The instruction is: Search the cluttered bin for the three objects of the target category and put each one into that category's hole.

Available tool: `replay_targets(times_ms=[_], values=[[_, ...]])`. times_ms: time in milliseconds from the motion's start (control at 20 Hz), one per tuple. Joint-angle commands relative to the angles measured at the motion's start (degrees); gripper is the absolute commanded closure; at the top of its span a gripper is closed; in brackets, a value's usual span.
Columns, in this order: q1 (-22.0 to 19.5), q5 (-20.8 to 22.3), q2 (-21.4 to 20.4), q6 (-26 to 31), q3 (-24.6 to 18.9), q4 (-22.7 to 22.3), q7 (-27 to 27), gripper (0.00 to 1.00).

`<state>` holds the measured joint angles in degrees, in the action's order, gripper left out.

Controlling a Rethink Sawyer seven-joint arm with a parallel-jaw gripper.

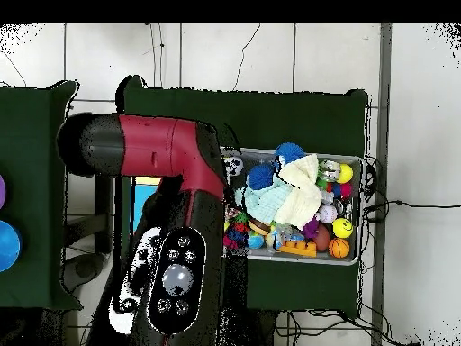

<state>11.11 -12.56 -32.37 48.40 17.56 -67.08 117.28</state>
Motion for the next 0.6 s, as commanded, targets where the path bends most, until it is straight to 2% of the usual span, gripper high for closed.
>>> replay_targets(times_ms=[50, 250, 600], values=[[-1.8, -0.6, 0.9, 1.3, -3.0, -6.9, 9.5, 1.00], [-0.8, -0.5, 1.6, 2.8, -2.2, -6.0, 11.6, 1.00], [-1.3, -1.1, 2.2, 0.1, -2.6, -7.2, 12.1, 1.00]])
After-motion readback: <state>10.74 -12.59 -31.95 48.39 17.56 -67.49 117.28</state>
